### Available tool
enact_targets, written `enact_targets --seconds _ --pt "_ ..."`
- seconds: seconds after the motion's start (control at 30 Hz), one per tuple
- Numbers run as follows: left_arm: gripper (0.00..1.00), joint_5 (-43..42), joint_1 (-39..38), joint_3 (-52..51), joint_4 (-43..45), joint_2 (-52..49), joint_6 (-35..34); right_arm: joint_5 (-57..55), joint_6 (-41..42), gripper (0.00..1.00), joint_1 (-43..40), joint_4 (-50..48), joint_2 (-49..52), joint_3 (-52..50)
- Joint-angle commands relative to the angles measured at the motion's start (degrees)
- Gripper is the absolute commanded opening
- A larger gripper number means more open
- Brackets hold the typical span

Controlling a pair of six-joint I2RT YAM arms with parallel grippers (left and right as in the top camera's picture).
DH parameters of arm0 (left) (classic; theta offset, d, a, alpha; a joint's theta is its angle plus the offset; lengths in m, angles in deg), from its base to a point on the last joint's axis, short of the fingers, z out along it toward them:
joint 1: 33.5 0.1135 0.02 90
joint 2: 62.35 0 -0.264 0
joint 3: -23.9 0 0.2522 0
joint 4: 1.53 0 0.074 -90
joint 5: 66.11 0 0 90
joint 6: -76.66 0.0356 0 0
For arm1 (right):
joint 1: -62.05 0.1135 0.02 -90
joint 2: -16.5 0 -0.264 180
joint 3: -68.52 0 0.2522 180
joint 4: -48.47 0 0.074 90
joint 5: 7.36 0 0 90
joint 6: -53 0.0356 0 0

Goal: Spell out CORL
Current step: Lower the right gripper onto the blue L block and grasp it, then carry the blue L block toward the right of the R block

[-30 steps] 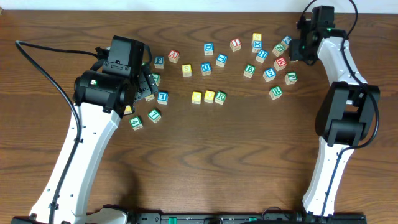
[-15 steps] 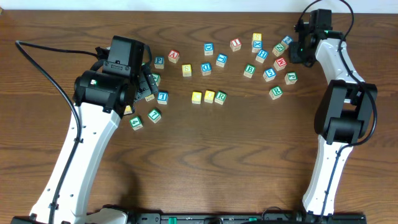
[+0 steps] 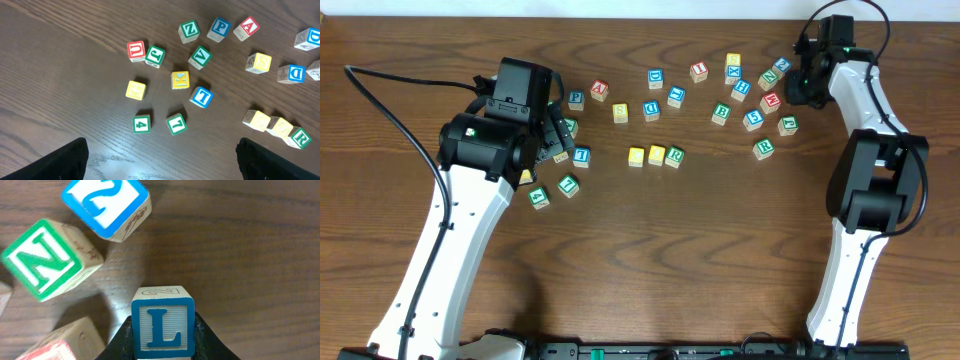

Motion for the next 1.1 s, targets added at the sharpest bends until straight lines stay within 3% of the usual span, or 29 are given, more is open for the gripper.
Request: enact_targets --seconds 0.0,0.33,0.67,1.07 --pt "0.93 0.35 0.24 0.22 -0.15 0.09 0.57 2.45 2.32 0.2 -0.55 1.55 -6.8 -0.02" --pt "0.93 0.35 0.24 0.22 -0.13 0.09 0.57 5.53 5.03 0.2 2.16 12.07 -20.44 -0.02" --pt "0.93 0.35 0.24 0.22 -0.15 0.09 0.57 8.07 9.11 0.2 11.34 28.68 -20.0 -1.55" --pt "0.94 0.35 0.24 0.22 -0.15 0.09 0.57 4.57 15.21 0.2 20.0 26.03 -20.0 -7.15"
